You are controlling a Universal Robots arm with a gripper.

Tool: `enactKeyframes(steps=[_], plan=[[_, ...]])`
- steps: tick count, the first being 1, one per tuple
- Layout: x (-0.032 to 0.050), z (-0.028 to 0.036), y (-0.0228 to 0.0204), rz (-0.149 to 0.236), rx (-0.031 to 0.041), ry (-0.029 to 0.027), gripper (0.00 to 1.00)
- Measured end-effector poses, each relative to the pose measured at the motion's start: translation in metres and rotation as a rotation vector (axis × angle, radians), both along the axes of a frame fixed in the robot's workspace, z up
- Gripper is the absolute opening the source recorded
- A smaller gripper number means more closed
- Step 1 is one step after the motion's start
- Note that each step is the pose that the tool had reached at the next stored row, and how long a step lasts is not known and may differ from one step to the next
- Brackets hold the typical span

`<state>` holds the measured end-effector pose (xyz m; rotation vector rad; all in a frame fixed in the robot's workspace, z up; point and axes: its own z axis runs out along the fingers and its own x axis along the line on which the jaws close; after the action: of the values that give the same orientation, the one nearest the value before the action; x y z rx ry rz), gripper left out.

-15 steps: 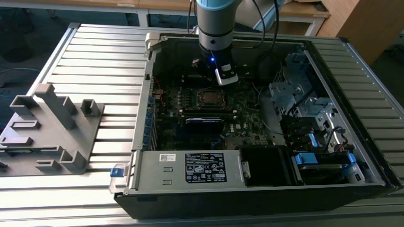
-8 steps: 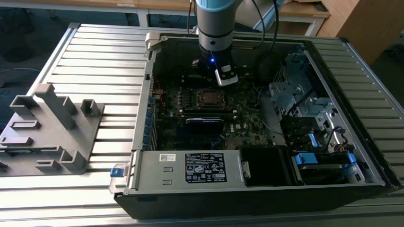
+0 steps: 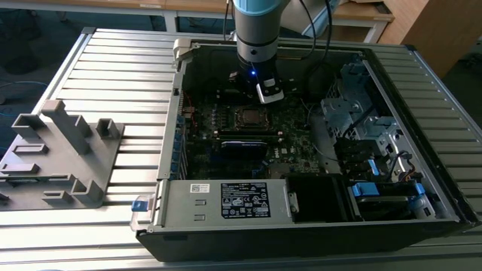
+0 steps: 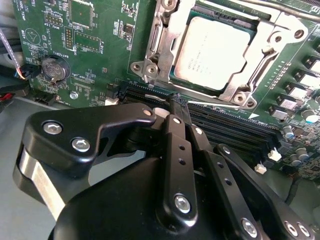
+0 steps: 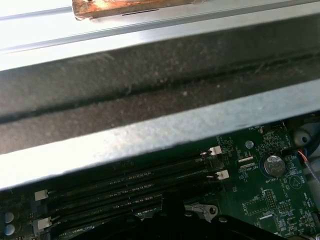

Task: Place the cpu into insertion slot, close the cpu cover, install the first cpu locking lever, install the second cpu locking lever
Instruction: 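Install the first cpu locking lever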

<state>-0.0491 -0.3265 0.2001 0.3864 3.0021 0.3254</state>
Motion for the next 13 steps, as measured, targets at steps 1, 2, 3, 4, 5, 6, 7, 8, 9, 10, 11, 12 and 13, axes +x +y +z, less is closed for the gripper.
enactKeyframes(steps=[1,2,3,4,5,6,7,8,9,10,11,12,13], plan=[[0.0000,0.0000,0.0000,0.000,0.0000,0.0000,0.10],[0.0000,-0.0001,0.0000,0.000,0.0001,-0.0001,0.10],[0.0000,-0.0001,0.0000,0.000,0.0002,-0.0001,0.10],[0.0000,-0.0002,0.0000,0.000,0.0001,-0.0001,0.10],[0.0000,-0.0002,0.0000,0.000,0.0002,-0.0001,0.10],[0.0000,-0.0003,0.0000,0.000,0.0002,-0.0001,0.10],[0.0000,-0.0003,0.0000,0.000,0.0001,-0.0001,0.10],[0.0001,-0.0006,0.0001,0.000,-0.0001,-0.0002,0.10],[0.0001,-0.0008,0.0001,0.000,-0.0007,-0.0003,0.10],[0.0001,-0.0011,0.0001,0.000,-0.0010,-0.0003,0.10],[0.0000,-0.0015,0.0000,0.000,-0.0011,-0.0002,0.10],[0.0000,-0.0021,0.0000,0.000,-0.0012,-0.0002,0.10],[0.0001,-0.0026,0.0000,0.000,-0.0012,-0.0002,0.10]])
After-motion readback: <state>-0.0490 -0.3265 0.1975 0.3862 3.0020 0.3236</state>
